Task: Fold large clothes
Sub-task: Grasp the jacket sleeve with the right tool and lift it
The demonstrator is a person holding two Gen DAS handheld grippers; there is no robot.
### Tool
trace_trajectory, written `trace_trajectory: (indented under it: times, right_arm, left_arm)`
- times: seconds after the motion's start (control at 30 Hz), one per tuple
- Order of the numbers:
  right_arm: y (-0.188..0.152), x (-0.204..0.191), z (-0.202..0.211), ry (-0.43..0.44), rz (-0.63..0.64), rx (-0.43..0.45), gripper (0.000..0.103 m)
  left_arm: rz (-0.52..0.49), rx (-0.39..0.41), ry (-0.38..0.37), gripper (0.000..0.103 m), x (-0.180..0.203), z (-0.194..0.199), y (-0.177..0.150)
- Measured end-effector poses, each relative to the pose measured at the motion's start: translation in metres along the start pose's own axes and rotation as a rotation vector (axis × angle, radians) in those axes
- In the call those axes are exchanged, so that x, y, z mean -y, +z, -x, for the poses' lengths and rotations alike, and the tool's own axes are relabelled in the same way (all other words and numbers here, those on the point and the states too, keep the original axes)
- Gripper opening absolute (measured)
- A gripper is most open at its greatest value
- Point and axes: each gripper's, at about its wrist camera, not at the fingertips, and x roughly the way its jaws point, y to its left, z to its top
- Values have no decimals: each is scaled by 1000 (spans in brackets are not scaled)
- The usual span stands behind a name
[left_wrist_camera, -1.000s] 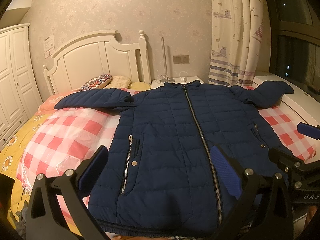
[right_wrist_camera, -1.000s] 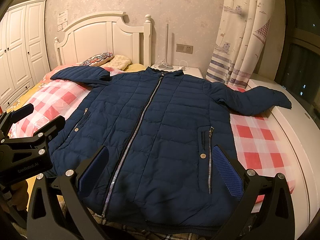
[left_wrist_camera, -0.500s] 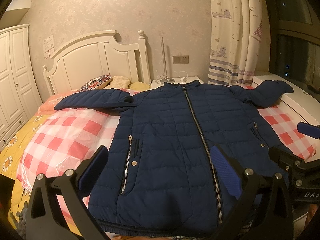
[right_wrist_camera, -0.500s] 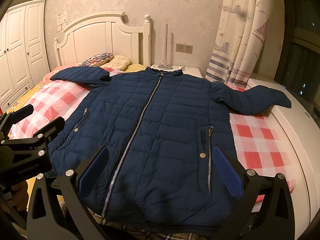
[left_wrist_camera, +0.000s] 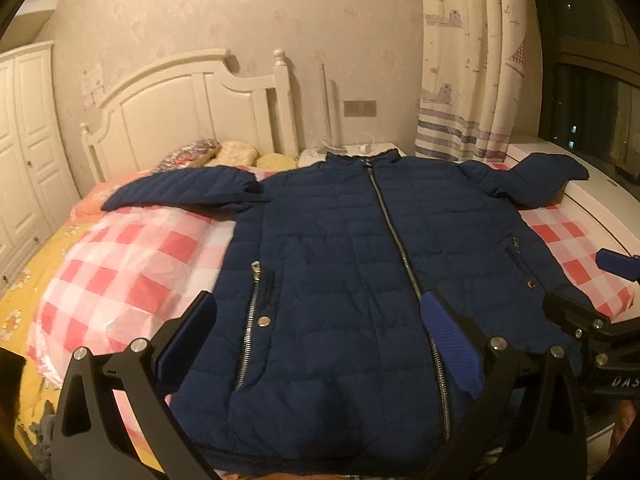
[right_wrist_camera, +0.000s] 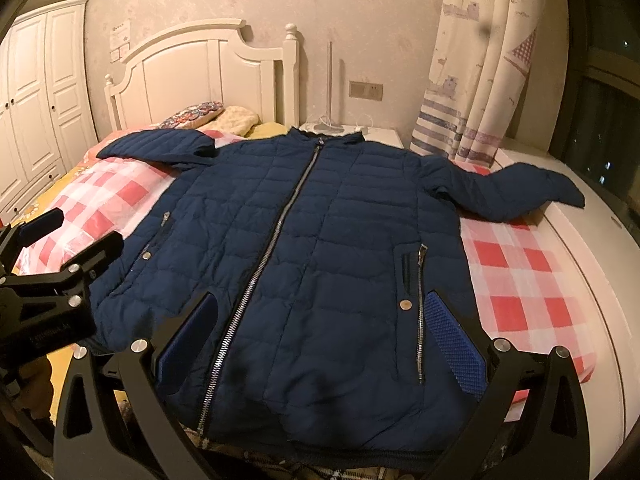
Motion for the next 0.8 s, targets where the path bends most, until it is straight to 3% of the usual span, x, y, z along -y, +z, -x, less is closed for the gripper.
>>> trace_trajectory:
  times: [0.1, 0.27, 0.33, 0.43, 0.57, 0.7, 0.8]
  right_arm:
    - [1, 10, -14, -5, -7, -5, 99]
    - [13, 52, -54, -33, -72, -63, 99]
    - [20, 82, -75, -49, -140, -86, 99]
    - [30, 144, -113, -101, -303, -138, 99]
    - [43, 227, -156, -175, -491, -140, 99]
    - [59, 290, -191, -221, -605, -137, 99]
    - [75, 327, -218, -246, -655, -125, 99]
  left_arm:
    - [9, -7, -72, 101, -7, -26, 5]
    - [-55, -123, -53, 101, -15, -107, 23]
    - [-76, -197, -46, 101, -22, -149, 33]
    - [-27, -211, 9, 101, -43, -193, 43]
    - [0, -246, 72, 101, -66, -245, 52]
    - [60, -342, 14, 101, -85, -276, 50]
    - [77, -358, -3, 101, -90, -280, 48]
